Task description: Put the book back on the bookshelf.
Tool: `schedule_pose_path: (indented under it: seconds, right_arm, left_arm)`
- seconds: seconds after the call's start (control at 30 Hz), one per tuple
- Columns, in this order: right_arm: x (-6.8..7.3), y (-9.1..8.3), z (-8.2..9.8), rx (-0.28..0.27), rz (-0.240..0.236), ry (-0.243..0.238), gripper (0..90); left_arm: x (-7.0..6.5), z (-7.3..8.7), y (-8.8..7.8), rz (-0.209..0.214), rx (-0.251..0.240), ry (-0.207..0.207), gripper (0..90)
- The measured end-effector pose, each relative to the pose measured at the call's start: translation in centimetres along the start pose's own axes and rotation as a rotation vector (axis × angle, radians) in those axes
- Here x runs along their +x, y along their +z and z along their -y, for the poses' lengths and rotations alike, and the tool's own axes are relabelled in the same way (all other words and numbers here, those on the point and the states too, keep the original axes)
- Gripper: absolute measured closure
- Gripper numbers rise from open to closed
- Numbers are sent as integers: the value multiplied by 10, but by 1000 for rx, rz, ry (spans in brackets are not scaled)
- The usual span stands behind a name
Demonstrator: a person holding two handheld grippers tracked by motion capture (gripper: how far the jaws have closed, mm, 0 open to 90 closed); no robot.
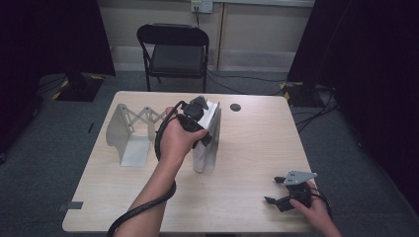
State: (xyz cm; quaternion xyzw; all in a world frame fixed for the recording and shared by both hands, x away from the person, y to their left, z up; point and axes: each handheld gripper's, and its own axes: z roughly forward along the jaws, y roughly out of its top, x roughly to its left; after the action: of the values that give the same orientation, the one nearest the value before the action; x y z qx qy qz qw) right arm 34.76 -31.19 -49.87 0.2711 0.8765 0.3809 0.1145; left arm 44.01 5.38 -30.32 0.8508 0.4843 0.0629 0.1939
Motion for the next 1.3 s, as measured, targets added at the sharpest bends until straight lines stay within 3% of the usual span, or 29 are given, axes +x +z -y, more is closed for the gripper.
schedule_pose_path:
  seconds: [1.03,1.3]
  right_arm:
    - [0,0,0,-1,0,-1,124]
    - [0,0,0,-1,0,-1,124]
  left_arm:
    - [6,21,-6,25,-17,19,239]
    - [8,28,-3,39,-19,2,226]
